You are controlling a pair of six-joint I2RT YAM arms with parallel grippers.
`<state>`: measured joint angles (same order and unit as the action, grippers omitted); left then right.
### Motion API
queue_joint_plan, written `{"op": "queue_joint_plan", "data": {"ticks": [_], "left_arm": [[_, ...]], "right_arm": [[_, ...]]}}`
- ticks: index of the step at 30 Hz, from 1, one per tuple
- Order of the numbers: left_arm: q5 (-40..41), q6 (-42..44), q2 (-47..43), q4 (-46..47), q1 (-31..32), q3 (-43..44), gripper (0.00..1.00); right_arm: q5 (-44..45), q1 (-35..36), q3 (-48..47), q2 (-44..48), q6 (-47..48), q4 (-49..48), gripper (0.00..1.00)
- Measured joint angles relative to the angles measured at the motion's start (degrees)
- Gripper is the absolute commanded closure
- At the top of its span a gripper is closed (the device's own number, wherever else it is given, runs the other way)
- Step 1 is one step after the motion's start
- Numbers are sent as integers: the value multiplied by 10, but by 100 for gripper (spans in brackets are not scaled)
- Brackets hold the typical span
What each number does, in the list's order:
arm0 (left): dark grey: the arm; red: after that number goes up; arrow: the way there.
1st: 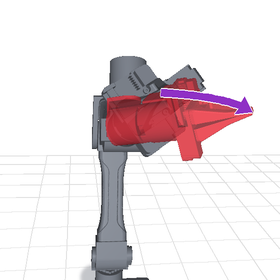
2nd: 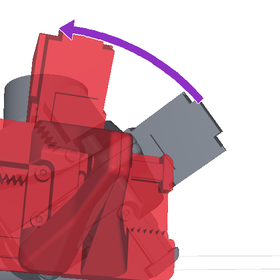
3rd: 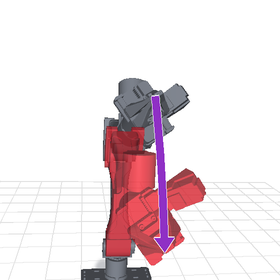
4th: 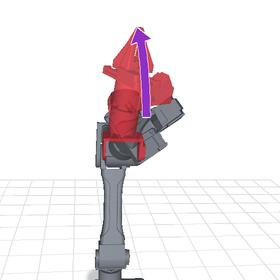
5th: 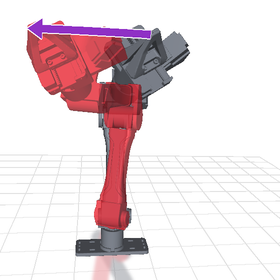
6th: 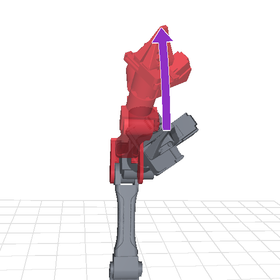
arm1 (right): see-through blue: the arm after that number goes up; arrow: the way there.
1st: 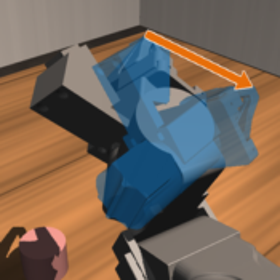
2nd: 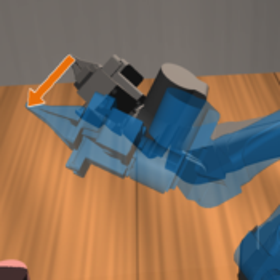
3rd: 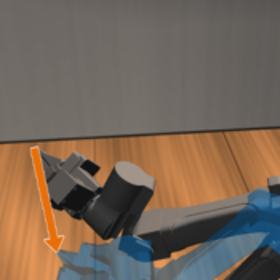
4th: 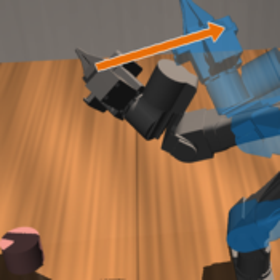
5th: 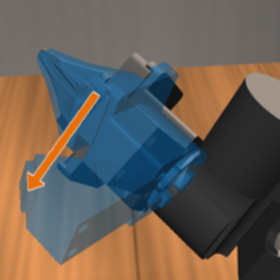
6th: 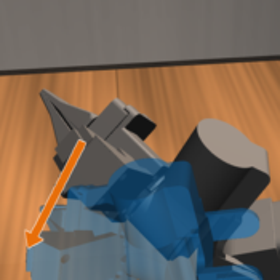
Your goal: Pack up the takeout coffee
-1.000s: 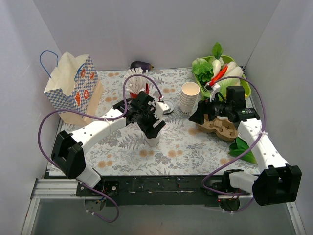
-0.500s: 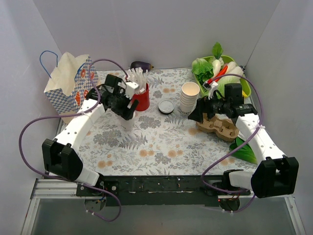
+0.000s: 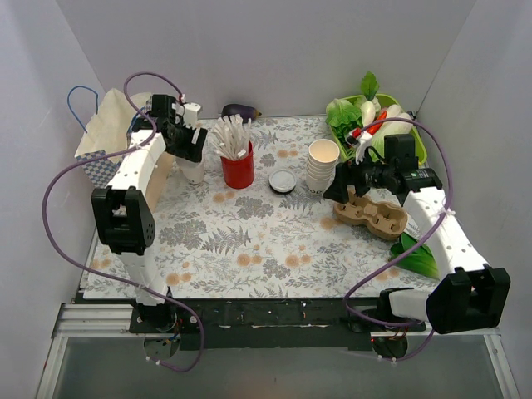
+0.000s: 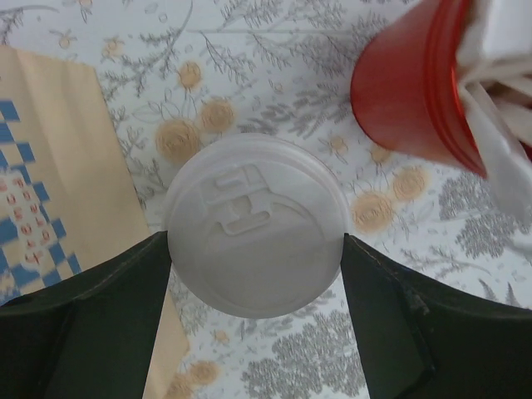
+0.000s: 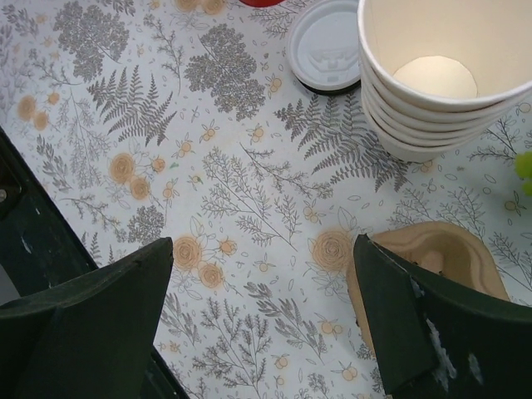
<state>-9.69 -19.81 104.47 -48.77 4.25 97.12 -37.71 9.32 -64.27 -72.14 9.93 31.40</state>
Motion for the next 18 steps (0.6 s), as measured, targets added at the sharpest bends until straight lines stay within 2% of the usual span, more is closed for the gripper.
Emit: {"op": "queue_joint_plan", "data": {"ticks": [5, 8, 12, 18], "left_arm": [[-2, 2, 83, 17, 0, 68, 31], [-3, 4, 116, 18, 1, 93, 25], [-6, 5, 125, 24, 1, 104, 14], [-6, -8, 125, 24, 1, 106, 7]], "right_arm": [[17, -3, 3, 18, 11, 24, 3], [29, -7, 3, 24, 21, 37, 3], [41, -13, 3, 24, 29, 57, 3], [46, -20, 3, 24, 34, 62, 3]]}}
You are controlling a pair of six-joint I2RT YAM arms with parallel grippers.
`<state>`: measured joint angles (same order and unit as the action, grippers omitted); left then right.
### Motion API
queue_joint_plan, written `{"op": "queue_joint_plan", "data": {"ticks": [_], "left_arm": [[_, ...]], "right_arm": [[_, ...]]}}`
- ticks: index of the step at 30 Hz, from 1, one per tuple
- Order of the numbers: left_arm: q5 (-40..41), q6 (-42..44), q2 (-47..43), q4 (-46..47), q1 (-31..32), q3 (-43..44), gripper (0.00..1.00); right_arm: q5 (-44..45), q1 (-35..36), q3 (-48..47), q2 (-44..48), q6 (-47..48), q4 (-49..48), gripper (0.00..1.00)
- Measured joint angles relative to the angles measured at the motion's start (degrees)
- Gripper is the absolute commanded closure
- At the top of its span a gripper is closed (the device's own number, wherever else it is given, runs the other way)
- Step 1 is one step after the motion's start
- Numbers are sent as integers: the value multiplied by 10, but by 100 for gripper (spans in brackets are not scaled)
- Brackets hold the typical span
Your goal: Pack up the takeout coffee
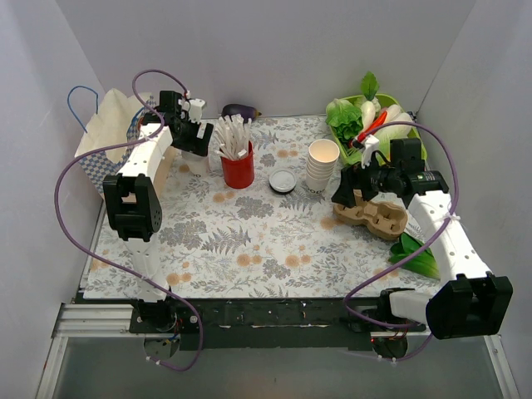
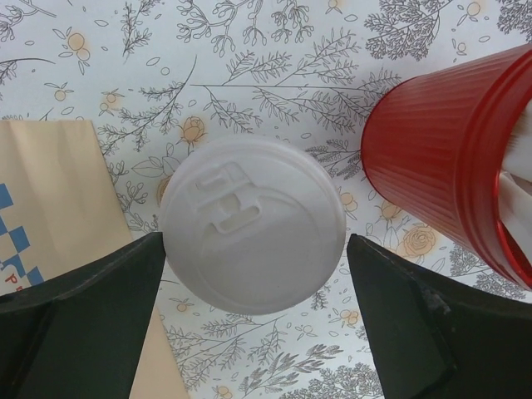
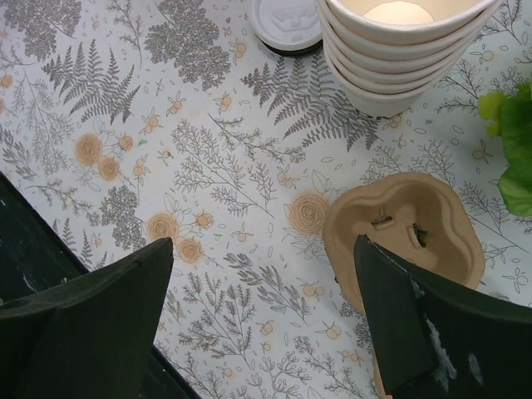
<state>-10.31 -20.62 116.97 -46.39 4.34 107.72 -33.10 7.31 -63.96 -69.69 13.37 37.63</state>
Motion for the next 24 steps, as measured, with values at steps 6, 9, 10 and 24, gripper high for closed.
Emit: {"op": "queue_joint_plan", "data": {"ticks": [6, 9, 10, 24], "left_arm": [[0, -33, -9, 1, 0, 9, 4], [3, -52, -34, 4, 0, 9, 4], [5, -57, -43, 7, 0, 10, 4], [23, -123, -204, 66, 3, -21, 6]], "right_arm": [[32, -10, 0, 0, 11, 7, 4], [69, -23, 0, -2, 28, 19, 6], [82, -29, 0, -3, 35, 22, 7], [187, -103, 0, -71, 120, 40, 28]]}}
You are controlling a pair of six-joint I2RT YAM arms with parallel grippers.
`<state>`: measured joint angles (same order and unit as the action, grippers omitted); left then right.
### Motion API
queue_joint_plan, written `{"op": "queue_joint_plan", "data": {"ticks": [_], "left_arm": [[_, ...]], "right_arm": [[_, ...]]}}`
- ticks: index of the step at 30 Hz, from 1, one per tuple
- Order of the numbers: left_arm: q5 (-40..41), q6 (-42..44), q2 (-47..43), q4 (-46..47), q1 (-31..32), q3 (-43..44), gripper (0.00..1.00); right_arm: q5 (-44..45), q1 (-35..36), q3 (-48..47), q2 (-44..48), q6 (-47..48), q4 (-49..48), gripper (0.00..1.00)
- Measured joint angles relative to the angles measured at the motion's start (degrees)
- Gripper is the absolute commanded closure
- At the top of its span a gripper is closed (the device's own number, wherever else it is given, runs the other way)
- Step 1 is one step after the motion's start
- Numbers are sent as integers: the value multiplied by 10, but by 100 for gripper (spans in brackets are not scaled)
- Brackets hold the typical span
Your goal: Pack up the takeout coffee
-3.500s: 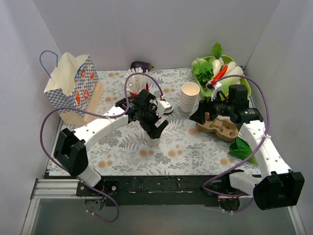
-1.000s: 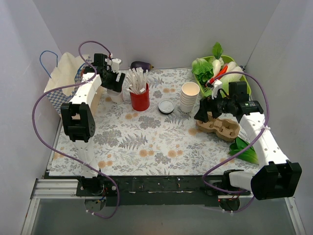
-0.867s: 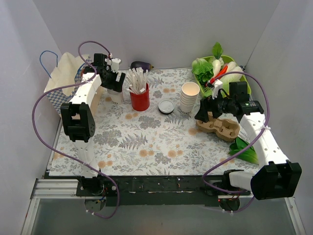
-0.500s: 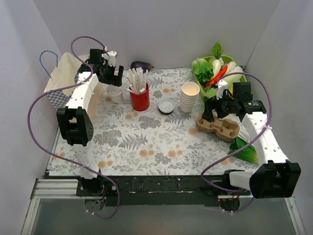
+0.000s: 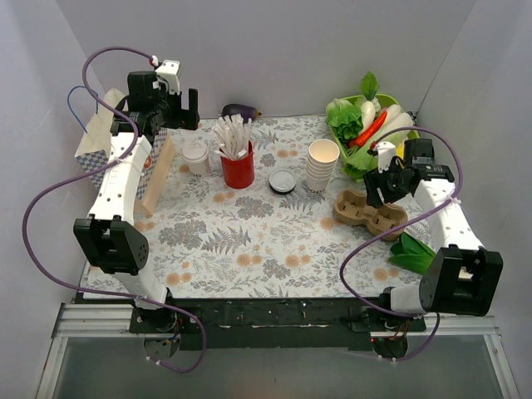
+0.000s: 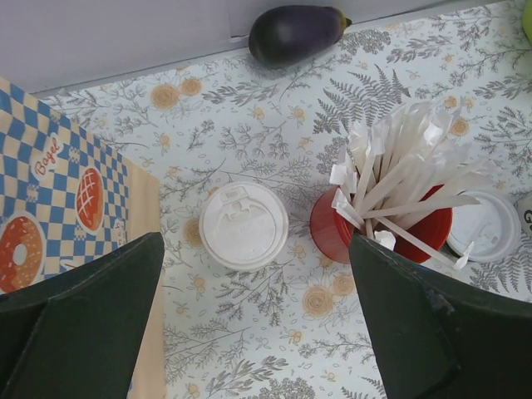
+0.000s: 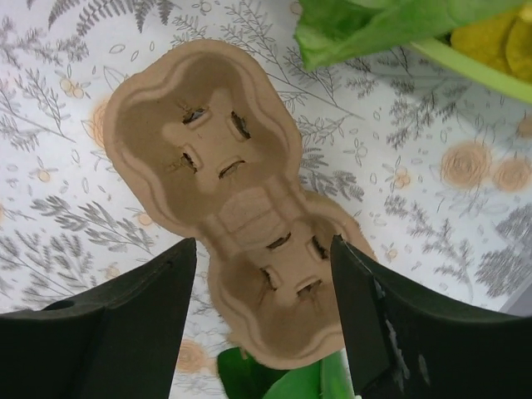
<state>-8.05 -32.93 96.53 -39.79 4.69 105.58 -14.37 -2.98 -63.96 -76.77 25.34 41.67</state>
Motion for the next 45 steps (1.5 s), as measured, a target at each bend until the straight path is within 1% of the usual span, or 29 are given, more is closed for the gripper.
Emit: {"op": "queue_joint_plan", "data": {"ticks": [2, 5, 7, 12, 17, 19, 23, 28, 33, 45], "left_arm": [[-7, -2, 0, 0, 0, -10, 6], [-16, -2, 0, -7, 0, -22, 6], [-20, -2, 1, -7, 0, -24, 6], [-23, 0, 1, -7, 2, -25, 6], [-23, 5, 1, -8, 7, -32, 6], [-23, 6, 1, -9, 8, -35, 6], [-23, 8, 1, -12, 11, -39, 7], [-24, 10, 1, -12, 11, -39, 7], [-30, 9, 1, -12, 10, -39, 7], [-37, 9, 1, -12, 11, -39, 7]], "right_arm": [[-14, 1, -3, -14, 51, 5, 29], [-34, -1, -20, -43, 137, 18, 32], [-45, -5, -35, -63, 194, 28, 35], [-66, -12, -103, -136, 318, 89, 44], [-101, -15, -138, -184, 403, 161, 48], [-113, -15, -147, -193, 426, 190, 47], [-130, -15, -151, -197, 453, 223, 44], [-141, -14, -151, -197, 470, 244, 43], [-132, -14, -151, -197, 471, 241, 41], [-125, -9, -147, -200, 470, 226, 40]]}}
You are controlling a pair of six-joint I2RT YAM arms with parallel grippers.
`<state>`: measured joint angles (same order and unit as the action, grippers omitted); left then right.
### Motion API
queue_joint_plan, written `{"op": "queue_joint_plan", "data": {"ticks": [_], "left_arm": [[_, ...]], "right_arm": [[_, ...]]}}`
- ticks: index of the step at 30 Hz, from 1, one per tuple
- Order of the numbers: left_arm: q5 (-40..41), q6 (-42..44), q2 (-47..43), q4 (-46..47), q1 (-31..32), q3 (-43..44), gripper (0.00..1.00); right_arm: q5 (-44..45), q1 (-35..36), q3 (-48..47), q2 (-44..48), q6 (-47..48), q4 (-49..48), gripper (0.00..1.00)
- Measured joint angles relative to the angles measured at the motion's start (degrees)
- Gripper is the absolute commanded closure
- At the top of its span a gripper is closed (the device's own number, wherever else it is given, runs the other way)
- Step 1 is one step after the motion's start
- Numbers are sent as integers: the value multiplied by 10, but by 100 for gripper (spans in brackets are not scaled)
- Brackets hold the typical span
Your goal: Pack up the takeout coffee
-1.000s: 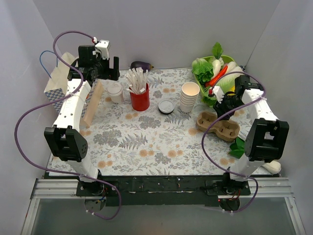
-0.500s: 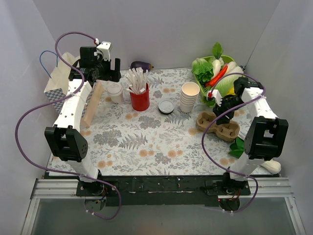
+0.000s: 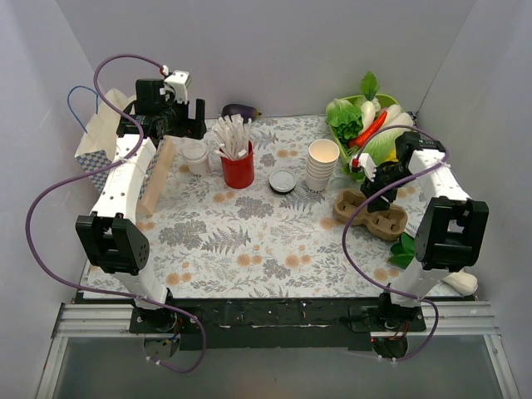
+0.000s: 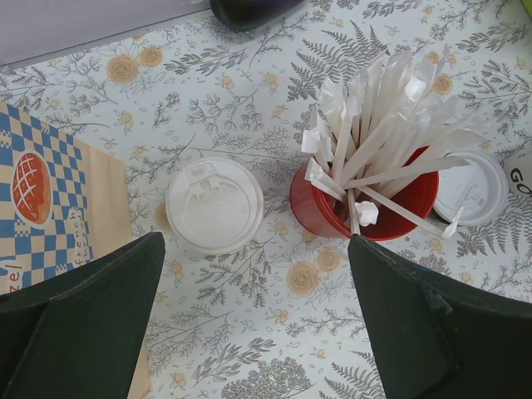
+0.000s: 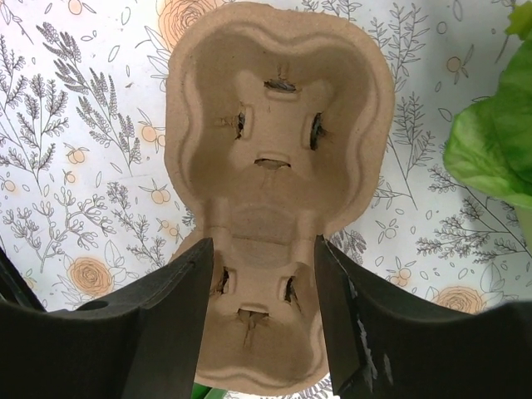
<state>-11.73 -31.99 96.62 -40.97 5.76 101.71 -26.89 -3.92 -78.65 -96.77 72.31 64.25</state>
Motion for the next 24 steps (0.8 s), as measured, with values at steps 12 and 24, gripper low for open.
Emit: {"op": "queue_joint_plan", "data": {"ticks": [12, 24], "left_arm": [[-3, 0, 0, -2, 0, 0, 7], [-8, 0, 0, -2, 0, 0, 7]], "right_arm": [[40, 28, 27, 0, -29, -55, 38], [60, 28, 31, 0, -35, -62, 34]]}}
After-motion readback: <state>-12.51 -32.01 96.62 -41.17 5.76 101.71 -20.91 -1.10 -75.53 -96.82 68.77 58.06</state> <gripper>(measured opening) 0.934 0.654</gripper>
